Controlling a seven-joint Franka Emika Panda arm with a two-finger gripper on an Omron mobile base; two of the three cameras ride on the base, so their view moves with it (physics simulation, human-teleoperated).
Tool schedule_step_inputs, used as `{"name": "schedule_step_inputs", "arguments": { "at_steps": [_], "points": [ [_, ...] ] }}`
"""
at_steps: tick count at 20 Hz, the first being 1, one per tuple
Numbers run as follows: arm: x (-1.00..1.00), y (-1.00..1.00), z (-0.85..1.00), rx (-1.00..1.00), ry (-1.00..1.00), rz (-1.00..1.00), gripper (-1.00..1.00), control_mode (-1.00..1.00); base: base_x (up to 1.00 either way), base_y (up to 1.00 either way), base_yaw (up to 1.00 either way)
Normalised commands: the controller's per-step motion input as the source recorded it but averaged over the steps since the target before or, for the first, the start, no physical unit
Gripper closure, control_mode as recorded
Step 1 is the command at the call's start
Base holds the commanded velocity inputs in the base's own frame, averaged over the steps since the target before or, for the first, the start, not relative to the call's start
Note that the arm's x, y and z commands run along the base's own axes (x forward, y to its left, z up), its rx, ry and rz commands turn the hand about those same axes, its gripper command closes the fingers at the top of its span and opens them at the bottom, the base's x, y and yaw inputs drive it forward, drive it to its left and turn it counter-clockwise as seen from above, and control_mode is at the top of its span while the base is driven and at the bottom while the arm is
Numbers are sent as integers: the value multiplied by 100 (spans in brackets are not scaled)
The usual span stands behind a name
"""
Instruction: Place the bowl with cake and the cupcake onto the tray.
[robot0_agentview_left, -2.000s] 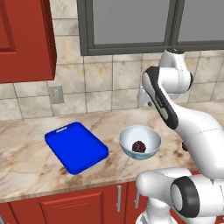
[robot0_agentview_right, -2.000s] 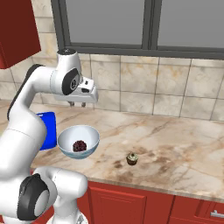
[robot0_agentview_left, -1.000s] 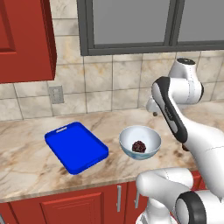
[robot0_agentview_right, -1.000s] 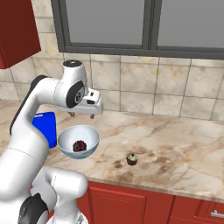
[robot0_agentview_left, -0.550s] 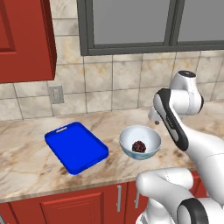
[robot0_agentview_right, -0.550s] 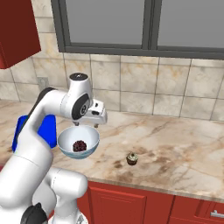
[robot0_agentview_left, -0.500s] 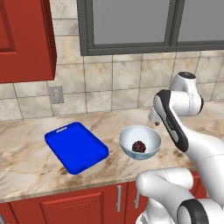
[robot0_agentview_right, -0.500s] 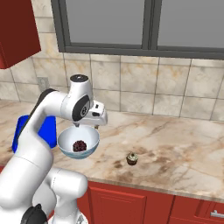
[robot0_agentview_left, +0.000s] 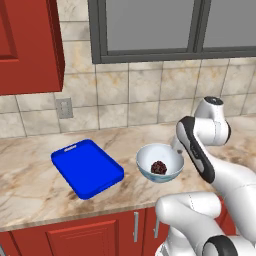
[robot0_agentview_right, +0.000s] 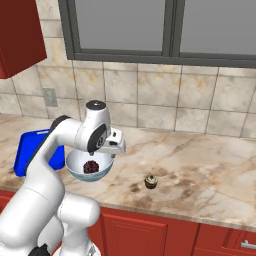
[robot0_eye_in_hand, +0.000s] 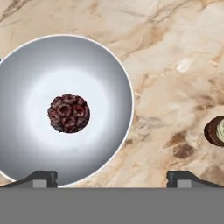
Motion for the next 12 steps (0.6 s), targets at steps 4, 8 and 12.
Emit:
{"name": "schedule_step_inputs", "arguments": {
  "at_steps": [4, 8, 12],
  "points": [
    [4, -2, -36, 1, 0, 0, -100, -100, 0, 0, 0],
    [17, 0, -32, 1, 0, 0, -100, -100, 0, 0, 0],
    [23, 0, -30, 1, 0, 0, -100, -100, 0, 0, 0]
  ]
}}
